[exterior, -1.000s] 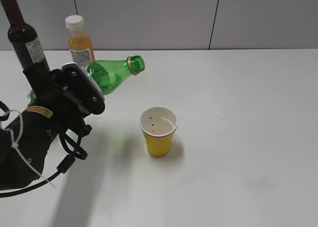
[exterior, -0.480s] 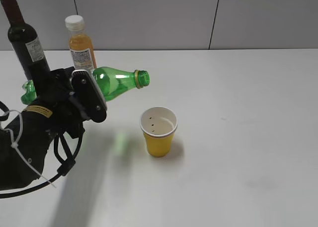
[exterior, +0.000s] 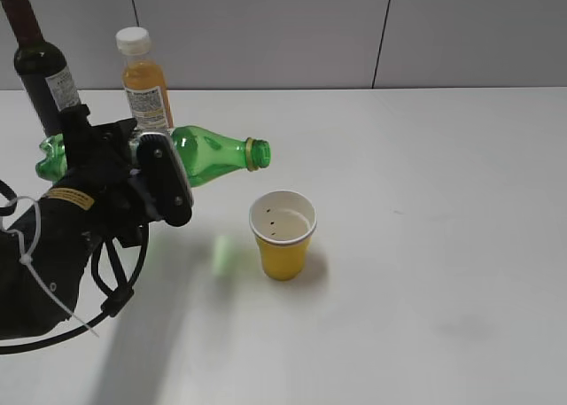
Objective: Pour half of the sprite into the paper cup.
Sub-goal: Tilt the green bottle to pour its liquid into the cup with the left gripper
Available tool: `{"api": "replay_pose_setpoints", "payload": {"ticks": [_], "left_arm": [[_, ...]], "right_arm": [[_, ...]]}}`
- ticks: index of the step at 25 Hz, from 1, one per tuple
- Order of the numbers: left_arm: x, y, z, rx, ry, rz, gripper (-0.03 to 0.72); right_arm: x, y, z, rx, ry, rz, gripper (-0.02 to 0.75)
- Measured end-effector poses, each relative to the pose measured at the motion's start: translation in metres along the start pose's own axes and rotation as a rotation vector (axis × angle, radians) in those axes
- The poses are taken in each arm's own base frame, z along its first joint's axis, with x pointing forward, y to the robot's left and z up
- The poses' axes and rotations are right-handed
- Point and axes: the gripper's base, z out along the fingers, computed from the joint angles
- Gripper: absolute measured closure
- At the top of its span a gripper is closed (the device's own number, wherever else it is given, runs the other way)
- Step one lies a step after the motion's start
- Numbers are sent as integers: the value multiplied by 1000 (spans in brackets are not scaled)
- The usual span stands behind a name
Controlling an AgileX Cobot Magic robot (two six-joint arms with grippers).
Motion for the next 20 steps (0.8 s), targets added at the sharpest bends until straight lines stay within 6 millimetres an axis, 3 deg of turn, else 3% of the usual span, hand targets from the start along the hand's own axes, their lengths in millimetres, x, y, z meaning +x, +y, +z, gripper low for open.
{"api": "replay_pose_setpoints", "payload": {"ticks": [20], "left_arm": [[0, 0, 0, 0, 3, 67, 235]], "right_arm": [[0, 0, 0, 0, 0, 0, 146]]}}
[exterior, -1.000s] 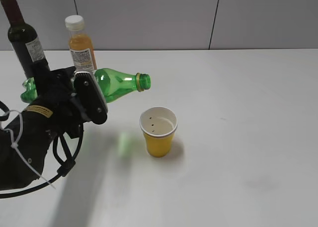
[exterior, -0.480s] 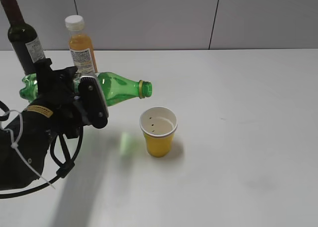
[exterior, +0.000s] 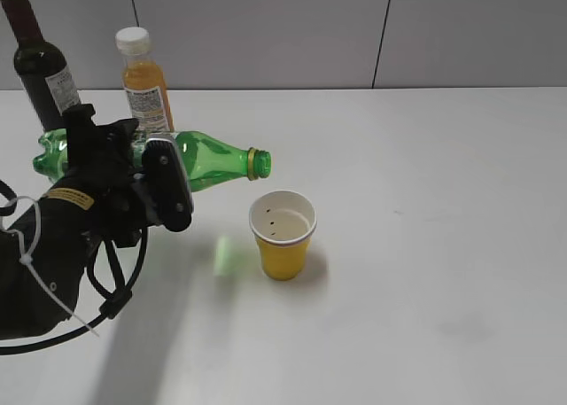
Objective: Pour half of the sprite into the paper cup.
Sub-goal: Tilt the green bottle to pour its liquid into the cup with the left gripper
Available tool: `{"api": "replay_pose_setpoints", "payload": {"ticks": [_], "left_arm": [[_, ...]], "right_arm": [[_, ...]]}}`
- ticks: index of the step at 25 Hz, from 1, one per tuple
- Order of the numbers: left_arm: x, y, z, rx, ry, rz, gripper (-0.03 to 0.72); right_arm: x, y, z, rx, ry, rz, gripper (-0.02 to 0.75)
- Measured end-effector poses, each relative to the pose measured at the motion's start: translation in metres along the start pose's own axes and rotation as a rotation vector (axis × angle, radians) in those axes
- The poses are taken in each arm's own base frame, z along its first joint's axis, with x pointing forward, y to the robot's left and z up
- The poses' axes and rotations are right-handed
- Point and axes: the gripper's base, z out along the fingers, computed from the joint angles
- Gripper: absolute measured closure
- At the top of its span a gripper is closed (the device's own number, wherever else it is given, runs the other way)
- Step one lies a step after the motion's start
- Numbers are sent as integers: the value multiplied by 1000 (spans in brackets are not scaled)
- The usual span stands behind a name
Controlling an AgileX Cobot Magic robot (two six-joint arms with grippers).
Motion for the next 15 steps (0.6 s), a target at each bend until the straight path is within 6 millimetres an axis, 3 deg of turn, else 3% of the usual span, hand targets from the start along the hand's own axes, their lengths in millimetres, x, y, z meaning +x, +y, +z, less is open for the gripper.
{"api": "replay_pose_setpoints", "payload": {"ticks": [15], "left_arm": [[2, -4, 1, 10, 21, 40, 235]], "right_arm": [[0, 0, 0, 0, 0, 0, 146]]}}
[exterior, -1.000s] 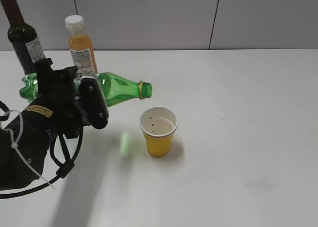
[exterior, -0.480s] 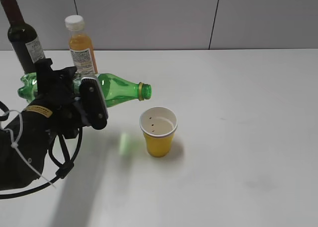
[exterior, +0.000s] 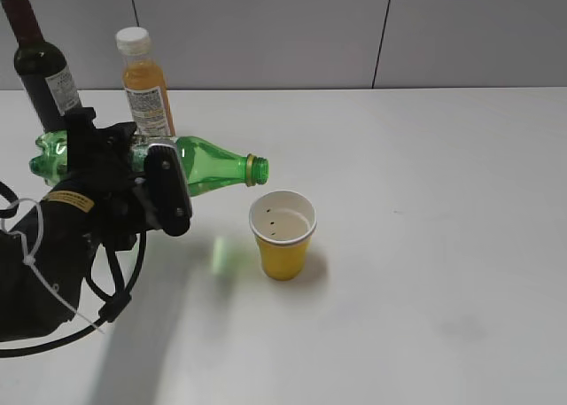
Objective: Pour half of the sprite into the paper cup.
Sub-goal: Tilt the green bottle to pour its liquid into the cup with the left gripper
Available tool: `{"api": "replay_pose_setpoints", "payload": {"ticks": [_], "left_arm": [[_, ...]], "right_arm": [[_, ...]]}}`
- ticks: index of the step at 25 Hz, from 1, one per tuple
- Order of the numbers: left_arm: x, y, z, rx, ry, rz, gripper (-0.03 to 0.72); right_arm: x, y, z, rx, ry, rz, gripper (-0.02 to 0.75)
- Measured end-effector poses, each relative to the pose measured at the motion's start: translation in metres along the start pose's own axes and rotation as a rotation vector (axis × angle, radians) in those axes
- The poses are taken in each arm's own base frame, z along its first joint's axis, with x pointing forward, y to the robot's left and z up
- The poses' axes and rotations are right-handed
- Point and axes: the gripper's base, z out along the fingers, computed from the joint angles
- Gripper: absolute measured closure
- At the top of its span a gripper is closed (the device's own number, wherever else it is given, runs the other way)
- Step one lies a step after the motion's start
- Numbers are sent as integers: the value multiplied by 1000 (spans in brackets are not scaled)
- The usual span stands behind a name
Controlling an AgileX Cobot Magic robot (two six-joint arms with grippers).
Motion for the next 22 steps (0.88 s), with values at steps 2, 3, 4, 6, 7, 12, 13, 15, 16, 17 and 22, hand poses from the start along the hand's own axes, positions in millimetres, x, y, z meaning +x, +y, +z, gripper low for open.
{"api": "replay_pose_setpoints", "payload": {"ticks": [2, 3, 4, 6, 7, 12, 13, 15, 16, 17, 22], "left_arm": [[0, -2, 1, 4, 7, 10, 235], [-1, -2, 2, 2, 8, 10, 235], [-2, -1, 4, -4, 7, 8, 235], [-5, 3, 6, -18, 3, 4, 235], [-6, 4, 6, -25, 2, 6, 235], [-7, 5, 7, -31, 1, 29, 236], [-7, 5, 7, -31, 1, 34, 236], [-7, 5, 7, -31, 1, 49, 236], [-7, 5, 7, -31, 1, 58, 236], [-7, 5, 7, -31, 0, 65, 236], [-8, 6, 7, -39, -5, 78, 236]], "right_arm": [[0, 0, 0, 0, 0, 0, 146], [0, 0, 0, 0, 0, 0, 146], [0, 0, 0, 0, 0, 0, 146], [0, 0, 0, 0, 0, 0, 146], [0, 0, 0, 0, 0, 0, 146], [0, 0, 0, 0, 0, 0, 146], [0, 0, 0, 0, 0, 0, 146], [0, 0, 0, 0, 0, 0, 146], [0, 0, 0, 0, 0, 0, 146], [0, 0, 0, 0, 0, 0, 146], [0, 0, 0, 0, 0, 0, 146]]}}
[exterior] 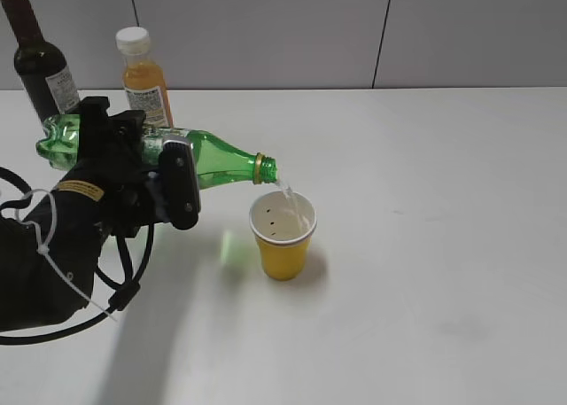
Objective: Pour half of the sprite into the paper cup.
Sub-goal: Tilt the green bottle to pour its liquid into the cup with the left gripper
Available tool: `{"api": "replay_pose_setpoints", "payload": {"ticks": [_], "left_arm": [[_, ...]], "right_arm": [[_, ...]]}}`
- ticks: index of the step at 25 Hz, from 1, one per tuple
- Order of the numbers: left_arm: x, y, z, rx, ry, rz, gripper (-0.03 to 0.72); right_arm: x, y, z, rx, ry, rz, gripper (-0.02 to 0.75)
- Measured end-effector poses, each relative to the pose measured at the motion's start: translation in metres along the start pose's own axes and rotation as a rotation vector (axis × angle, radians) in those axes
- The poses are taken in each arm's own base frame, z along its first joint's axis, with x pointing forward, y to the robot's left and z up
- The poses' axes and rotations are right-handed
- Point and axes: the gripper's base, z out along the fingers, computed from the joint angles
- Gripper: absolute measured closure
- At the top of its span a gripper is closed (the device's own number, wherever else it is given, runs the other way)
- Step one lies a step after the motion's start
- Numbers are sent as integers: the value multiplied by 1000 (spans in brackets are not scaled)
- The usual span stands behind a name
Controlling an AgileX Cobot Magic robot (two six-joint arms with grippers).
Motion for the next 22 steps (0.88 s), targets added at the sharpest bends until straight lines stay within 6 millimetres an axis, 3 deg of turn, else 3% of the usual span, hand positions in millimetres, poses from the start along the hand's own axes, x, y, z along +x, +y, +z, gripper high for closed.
{"api": "replay_pose_setpoints", "payload": {"ticks": [22], "left_arm": [[-1, 1, 0, -10, -1, 4, 236]], "right_arm": [[0, 0, 0, 0, 0, 0, 146]]}}
